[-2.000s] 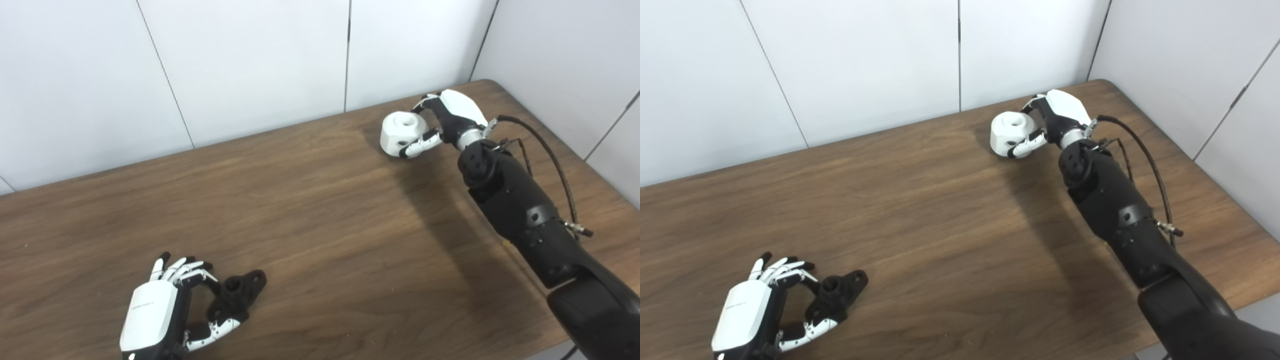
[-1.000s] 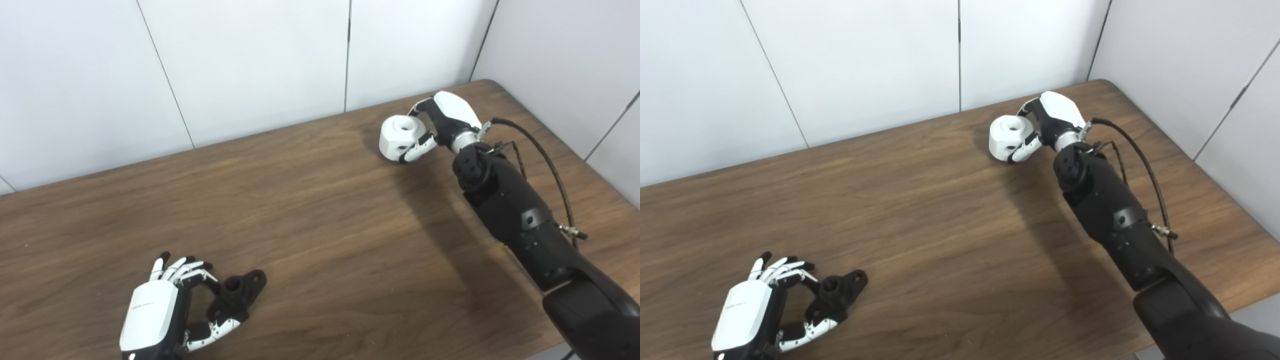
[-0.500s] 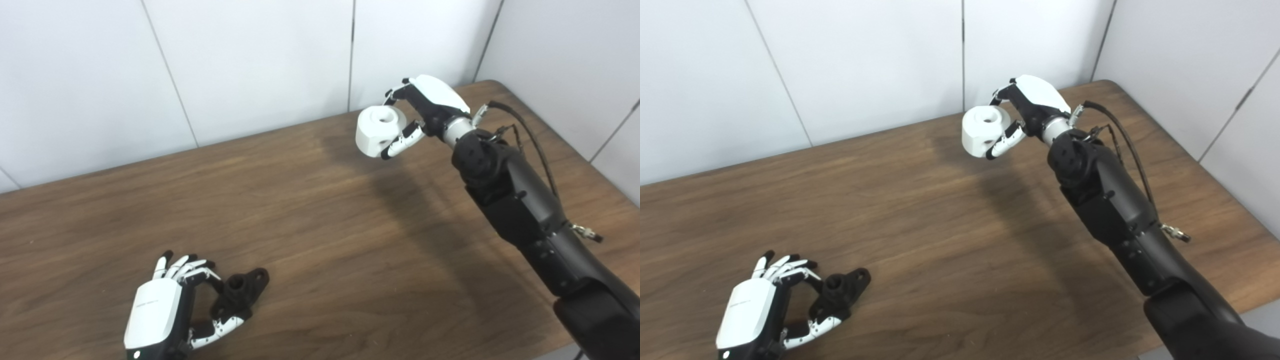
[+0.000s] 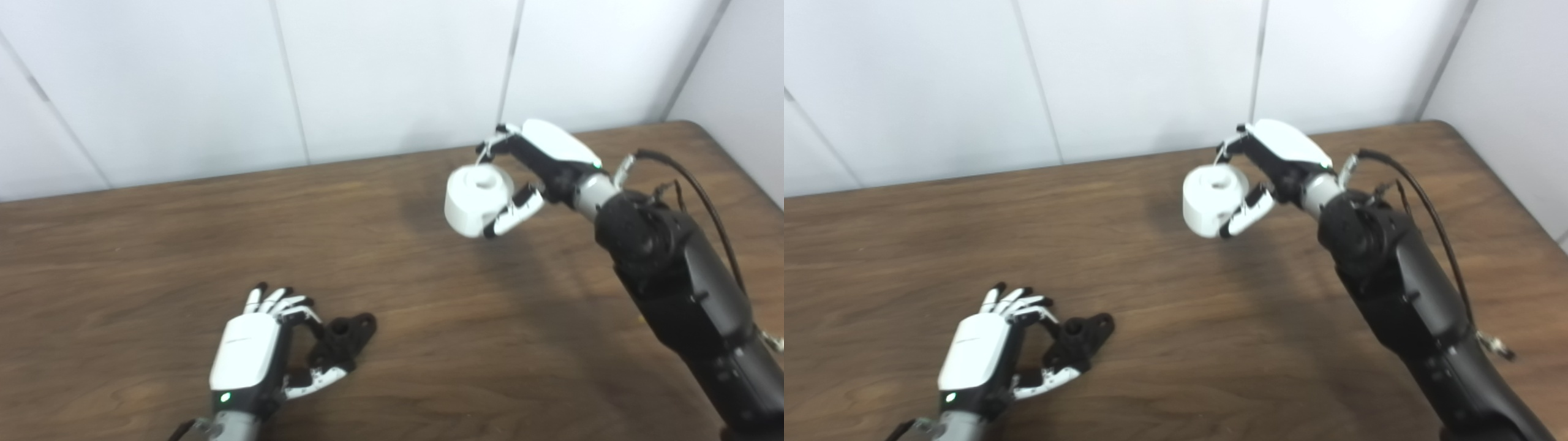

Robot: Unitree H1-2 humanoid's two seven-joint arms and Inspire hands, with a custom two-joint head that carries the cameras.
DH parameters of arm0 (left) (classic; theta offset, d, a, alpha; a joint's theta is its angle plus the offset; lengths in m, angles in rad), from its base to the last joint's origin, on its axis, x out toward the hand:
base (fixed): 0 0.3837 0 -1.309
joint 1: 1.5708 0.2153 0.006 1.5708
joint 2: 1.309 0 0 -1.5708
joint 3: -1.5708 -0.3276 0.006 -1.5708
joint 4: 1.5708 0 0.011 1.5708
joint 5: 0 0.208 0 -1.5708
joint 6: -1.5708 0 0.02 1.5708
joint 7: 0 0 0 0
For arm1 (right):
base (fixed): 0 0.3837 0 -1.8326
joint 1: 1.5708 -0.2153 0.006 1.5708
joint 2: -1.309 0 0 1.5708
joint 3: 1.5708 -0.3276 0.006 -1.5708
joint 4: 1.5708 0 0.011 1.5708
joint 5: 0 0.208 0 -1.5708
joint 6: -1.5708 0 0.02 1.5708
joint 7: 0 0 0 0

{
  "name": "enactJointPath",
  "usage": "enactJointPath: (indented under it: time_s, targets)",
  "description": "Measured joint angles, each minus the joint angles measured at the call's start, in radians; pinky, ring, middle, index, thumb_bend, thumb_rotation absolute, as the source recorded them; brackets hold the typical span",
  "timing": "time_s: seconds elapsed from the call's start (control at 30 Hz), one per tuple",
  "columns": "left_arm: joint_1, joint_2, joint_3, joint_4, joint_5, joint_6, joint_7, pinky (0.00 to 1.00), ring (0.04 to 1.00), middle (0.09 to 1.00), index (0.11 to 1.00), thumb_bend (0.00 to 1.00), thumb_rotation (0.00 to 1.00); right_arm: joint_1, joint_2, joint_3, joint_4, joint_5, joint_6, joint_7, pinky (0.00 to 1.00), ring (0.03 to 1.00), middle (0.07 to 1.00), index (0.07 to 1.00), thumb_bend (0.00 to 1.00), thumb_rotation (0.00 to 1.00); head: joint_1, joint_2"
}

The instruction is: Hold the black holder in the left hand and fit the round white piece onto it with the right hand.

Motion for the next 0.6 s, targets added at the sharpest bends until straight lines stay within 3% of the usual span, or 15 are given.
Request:
enactJointPath:
  time_s: [0.6]
  targets:
    - [-0.005,-0.036,-0.035,-0.002,0.067,0.061,0.001,1.0,0.892,0.778,0.485,0.52,0.05,0.05,0.11,0.118,-0.162,-0.017,-0.009,0.059,1.0,0.978,0.849,0.481,0.53,0.14,0.098,0.015]
